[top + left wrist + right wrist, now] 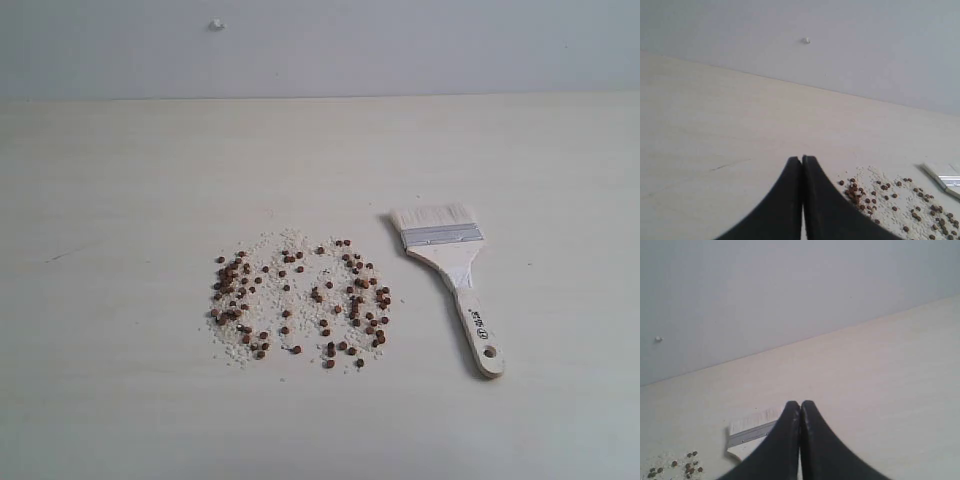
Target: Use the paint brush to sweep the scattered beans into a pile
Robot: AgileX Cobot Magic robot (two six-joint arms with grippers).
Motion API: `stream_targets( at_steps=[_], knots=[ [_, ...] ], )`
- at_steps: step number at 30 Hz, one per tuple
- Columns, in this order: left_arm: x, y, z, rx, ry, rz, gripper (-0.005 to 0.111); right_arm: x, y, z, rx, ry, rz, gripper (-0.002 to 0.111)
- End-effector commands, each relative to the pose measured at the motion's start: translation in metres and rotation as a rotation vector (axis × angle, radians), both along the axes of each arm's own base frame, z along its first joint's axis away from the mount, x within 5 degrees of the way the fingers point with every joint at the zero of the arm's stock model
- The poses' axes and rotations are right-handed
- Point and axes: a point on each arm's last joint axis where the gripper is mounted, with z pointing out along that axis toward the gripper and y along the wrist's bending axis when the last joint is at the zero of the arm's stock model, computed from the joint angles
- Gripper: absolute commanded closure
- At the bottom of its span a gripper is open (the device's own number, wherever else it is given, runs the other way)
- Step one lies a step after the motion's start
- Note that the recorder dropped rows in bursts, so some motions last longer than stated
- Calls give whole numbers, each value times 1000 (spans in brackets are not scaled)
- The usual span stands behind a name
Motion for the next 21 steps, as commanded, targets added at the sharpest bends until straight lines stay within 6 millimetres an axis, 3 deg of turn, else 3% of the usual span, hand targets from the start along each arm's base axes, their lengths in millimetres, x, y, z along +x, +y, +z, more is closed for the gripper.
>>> stream_targets(
  at_steps=[1,4,8,18,21],
  knots=[
    [-1,0,1,-12,-7,-2,107,0,0,-1,-3,-3,-6,108],
    [-1,0,1,-12,-7,-2,107,0,-1,-1,-10,-9,-7,108],
    [-1,0,1,-12,-7,-2,107,0,-8,26,37,-301,-88,108],
    [-1,0,1,-12,-7,-2,107,-3,-14,38,189,-441,-150,108],
    [-1,0,1,-12,-7,-2,107,-7,-9,58,170,-418,-99,108]
  ],
)
